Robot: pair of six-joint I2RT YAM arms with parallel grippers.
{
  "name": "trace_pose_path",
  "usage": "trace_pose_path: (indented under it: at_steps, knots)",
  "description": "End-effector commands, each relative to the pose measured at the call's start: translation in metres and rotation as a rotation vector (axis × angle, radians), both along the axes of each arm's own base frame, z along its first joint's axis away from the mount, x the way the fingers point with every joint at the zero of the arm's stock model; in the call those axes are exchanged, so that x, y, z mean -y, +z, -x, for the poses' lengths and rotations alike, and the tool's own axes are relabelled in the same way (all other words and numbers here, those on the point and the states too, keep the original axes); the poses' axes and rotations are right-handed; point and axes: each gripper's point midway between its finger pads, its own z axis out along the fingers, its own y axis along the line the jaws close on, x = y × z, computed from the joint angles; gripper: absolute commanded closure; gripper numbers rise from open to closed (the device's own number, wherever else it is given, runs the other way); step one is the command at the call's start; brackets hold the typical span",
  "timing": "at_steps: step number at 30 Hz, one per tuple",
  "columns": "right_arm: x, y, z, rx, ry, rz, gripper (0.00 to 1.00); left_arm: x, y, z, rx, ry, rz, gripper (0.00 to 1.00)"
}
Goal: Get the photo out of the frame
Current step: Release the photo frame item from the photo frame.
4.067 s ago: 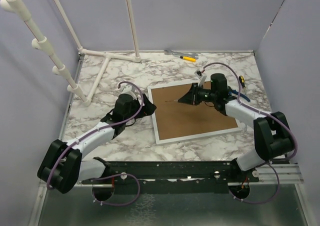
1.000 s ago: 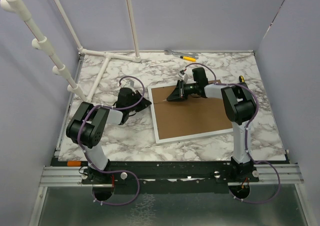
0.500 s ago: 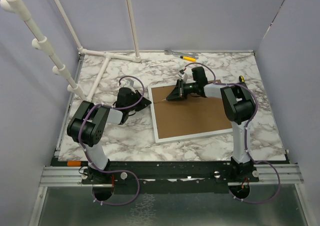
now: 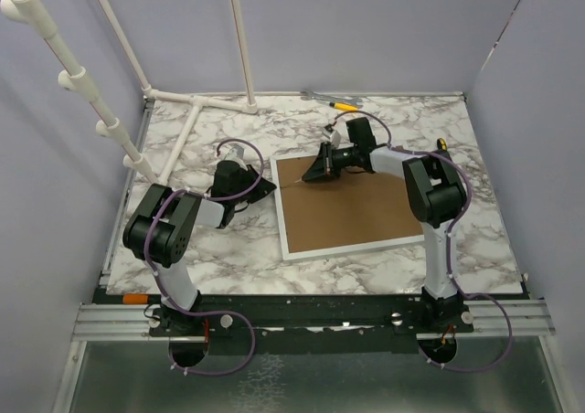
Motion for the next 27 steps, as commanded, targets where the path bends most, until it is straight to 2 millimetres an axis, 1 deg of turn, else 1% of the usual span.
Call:
trace_pose_path:
  at_steps: [1,4,9,19,22,27]
  knots:
    - [-0.036,0.009,0.024,0.061,0.071,0.121,0.99,0.031,-0.015,0.036,-0.071,-0.145,0.030,0.89]
    - [-0.039,0.021,0.024,0.102,0.073,0.161,0.99,0.035,-0.016,0.040,-0.070,-0.154,0.029,0.89]
    - [-0.048,0.032,0.027,0.162,0.089,0.242,0.99,0.041,-0.016,0.047,-0.072,-0.173,0.031,0.89]
    - [-0.084,0.049,0.044,0.264,0.138,0.404,0.99,0.063,-0.015,0.060,-0.075,-0.215,0.040,0.89]
    - [-0.094,0.055,0.050,0.282,0.143,0.425,0.99,0.067,-0.013,0.061,-0.071,-0.220,0.043,0.89]
    - [-0.111,0.063,0.061,0.307,0.148,0.431,0.99,0.069,-0.013,0.062,-0.075,-0.218,0.050,0.89]
